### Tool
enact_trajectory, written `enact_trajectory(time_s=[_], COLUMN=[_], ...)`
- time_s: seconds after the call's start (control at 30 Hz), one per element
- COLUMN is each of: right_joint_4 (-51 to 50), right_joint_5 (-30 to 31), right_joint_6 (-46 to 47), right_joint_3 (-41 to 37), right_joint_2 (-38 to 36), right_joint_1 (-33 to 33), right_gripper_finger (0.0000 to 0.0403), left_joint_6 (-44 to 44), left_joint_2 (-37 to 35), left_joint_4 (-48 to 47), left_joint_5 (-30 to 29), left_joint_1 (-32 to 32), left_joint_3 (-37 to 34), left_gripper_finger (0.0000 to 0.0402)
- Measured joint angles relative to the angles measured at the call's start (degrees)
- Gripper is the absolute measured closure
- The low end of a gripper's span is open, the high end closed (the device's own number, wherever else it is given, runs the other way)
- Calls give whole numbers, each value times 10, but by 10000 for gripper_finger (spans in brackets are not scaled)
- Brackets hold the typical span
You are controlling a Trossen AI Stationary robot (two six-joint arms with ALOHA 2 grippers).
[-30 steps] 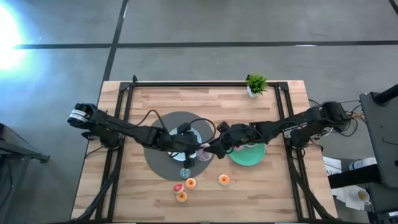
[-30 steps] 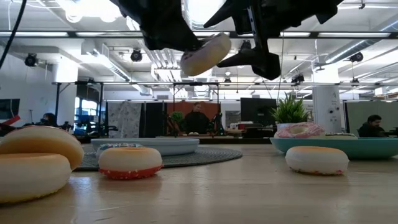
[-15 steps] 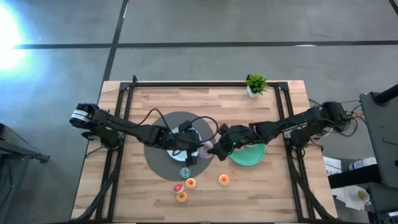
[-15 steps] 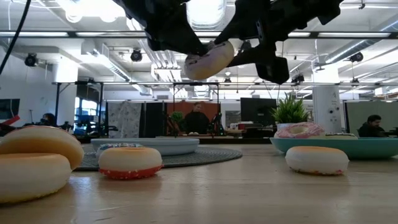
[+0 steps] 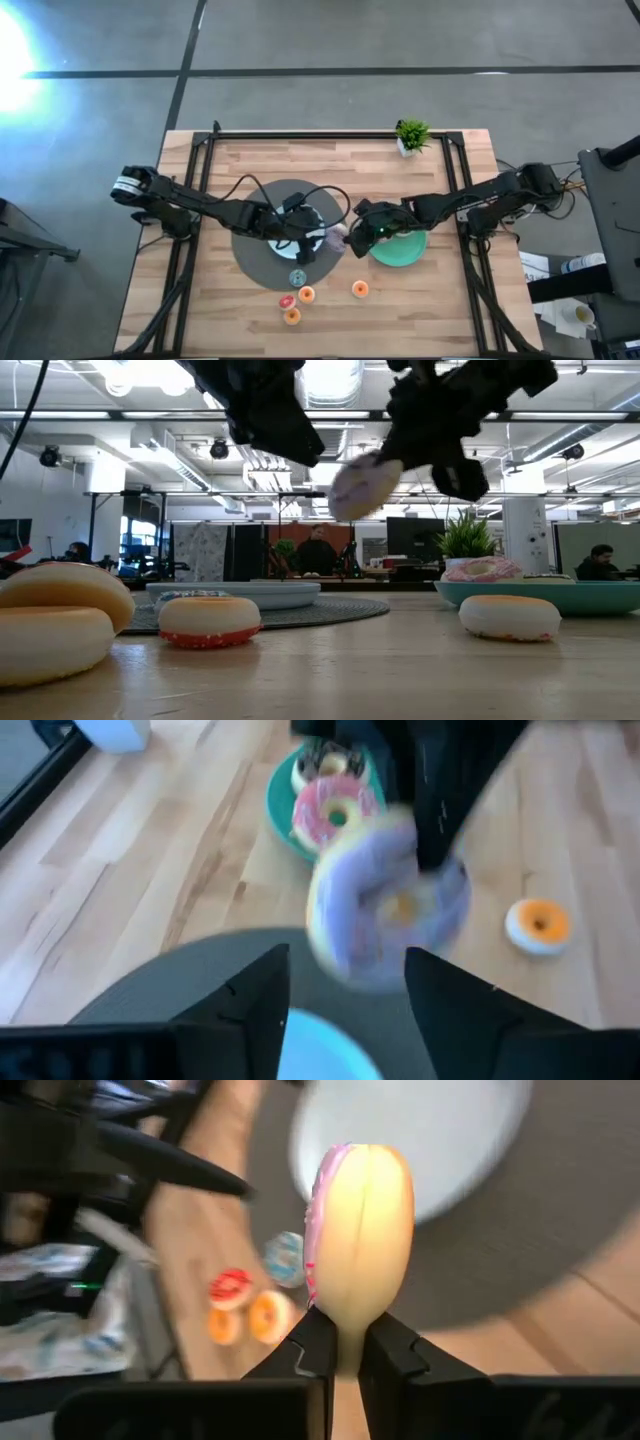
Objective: Pick & Place donuts
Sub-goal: Put the big purple donut on the blue and green plate
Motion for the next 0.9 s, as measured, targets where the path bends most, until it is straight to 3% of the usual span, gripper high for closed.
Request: enact_trajectory(time_s=[0.3, 0.43, 0.6, 0.9], right_joint_4=[-293, -370, -380, -293], right_joint_5=[12, -39, -111, -119], right_joint_6=[40, 60, 79, 52], right_joint_3=[0, -16, -63, -123], right_joint_2=[-128, -193, -219, -195], right_joint_1=[1, 4, 12, 15], right_gripper_finger=[383, 383, 383, 372], left_joint_6=[-30, -37, -38, -60], left_joint_2=[-6, -6, -6, -9], left_joint_4=[-126, -141, -145, -189], left_joint_5=[6, 6, 8, 18], left_joint_1=[-3, -5, -5, -6], left_joint_3=[-1, -1, -1, -1], left_gripper_finger=[211, 211, 211, 211])
